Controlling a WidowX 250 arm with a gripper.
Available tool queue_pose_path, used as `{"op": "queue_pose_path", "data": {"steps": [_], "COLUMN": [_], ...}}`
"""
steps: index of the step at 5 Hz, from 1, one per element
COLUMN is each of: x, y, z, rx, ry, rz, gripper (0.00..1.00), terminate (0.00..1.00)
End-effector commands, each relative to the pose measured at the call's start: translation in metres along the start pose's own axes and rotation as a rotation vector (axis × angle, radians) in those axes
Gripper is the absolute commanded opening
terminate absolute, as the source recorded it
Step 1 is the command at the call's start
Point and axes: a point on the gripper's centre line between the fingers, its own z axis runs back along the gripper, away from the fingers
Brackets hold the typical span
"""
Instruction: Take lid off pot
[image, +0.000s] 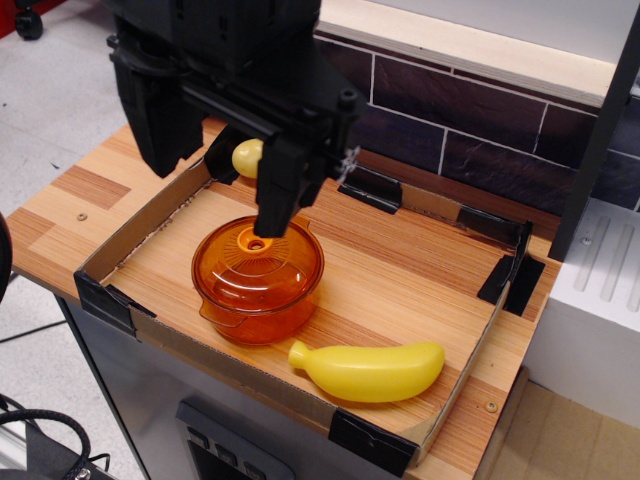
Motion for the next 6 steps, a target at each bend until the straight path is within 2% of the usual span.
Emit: {"op": "queue_pose_path", "data": {"steps": [1, 2, 4, 6], "x": [0.000, 0.010, 0.037, 0.052], "y": [0.000, 0.009, 0.037, 0.046], "z": [0.000, -0.010, -0.038, -0.069], "rx": [0.000, -0.022, -0.075, -0.090], "ry": [0.000, 0.038, 0.053, 0.038], "rz": [0.000, 0.003, 0.032, 0.027], "gripper": [1.00, 1.00, 1.00, 1.00], "terminate": [0.00, 0.00, 0.00, 0.00]}}
